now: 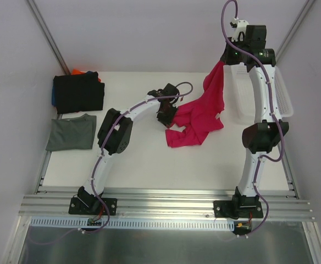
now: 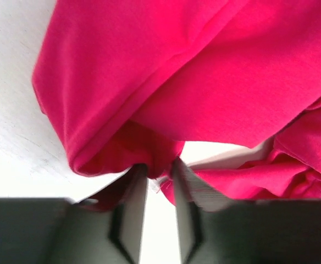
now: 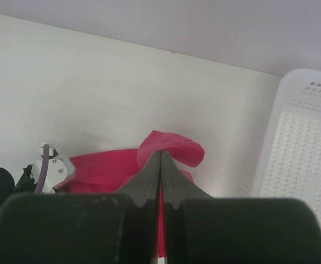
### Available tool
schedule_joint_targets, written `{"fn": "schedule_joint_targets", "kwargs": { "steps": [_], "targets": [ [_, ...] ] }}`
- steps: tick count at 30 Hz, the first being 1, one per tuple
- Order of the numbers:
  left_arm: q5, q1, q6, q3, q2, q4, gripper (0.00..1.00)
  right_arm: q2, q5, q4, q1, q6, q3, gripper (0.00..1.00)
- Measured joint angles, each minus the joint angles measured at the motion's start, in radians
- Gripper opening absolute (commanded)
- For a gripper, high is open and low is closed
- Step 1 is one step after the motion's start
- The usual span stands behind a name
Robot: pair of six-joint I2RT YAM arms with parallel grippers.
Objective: Fold and stack the t-shirts
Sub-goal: Flatten the tshirt out
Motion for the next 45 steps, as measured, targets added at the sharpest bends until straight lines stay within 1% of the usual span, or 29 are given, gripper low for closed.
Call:
{"fn": "schedule_joint_targets", "kwargs": {
  "steps": [1,4,5,13,16,20,23,25,27,29,30,35,38,40,45],
  "targets": [
    [-0.002,0.0,0.0,0.0,0.001,0.0,0.09,0.0,0.0,0.0,0.0,0.0,0.0,0.0],
    [-0.008,0.0,-0.007,0.0,0.002,0.005,0.03,0.0,0.0,0.0,0.0,0.0,-0.001,0.01],
    [-0.013,0.0,-0.008,0.0,0.002,0.006,0.0,0.0,0.0,0.0,0.0,0.0,-0.002,0.01],
    [-0.018,0.021,-0.01,-0.018,-0.026,0.002,0.0,0.0,0.002,0.0,0.0,0.0,-0.005,0.01],
    [-0.008,0.066,-0.005,-0.053,-0.08,-0.012,0.0,0.0,0.004,0.0,-0.002,-0.002,-0.005,0.01],
    [0.01,0.169,0.045,-0.082,-0.166,-0.051,0.0,0.0,0.023,0.0,-0.011,-0.006,-0.005,0.01],
    [0.01,0.251,0.124,0.001,-0.169,-0.136,0.0,0.0,0.049,0.0,-0.026,-0.014,0.001,0.0],
    [0.0,0.299,0.194,0.155,-0.124,-0.233,0.0,-0.002,0.069,0.001,-0.033,-0.018,0.002,0.0],
    [-0.026,0.327,0.275,0.328,-0.071,-0.288,0.0,-0.009,0.09,0.001,-0.037,-0.02,0.003,0.0],
    [-0.051,0.334,0.342,0.418,-0.06,-0.305,0.0,-0.022,0.109,0.001,-0.037,-0.02,0.003,0.0],
    [-0.064,0.333,0.375,0.441,-0.064,-0.308,0.0,-0.031,0.116,0.0,-0.037,-0.02,0.002,0.0],
    [-0.112,0.319,0.505,0.459,-0.127,-0.316,0.0,-0.143,0.151,0.001,-0.035,-0.019,-0.003,0.01],
    [-0.129,0.314,0.562,0.458,-0.182,-0.309,0.0,-0.259,0.171,0.007,-0.035,-0.016,-0.008,0.0],
    [-0.134,0.313,0.61,0.45,-0.242,-0.285,0.0,-0.335,0.188,0.021,-0.035,-0.017,-0.02,0.01],
    [-0.148,0.314,0.761,0.362,-0.474,-0.159,0.0,-0.551,0.218,0.054,-0.035,-0.019,-0.101,0.01]
  ]
}}
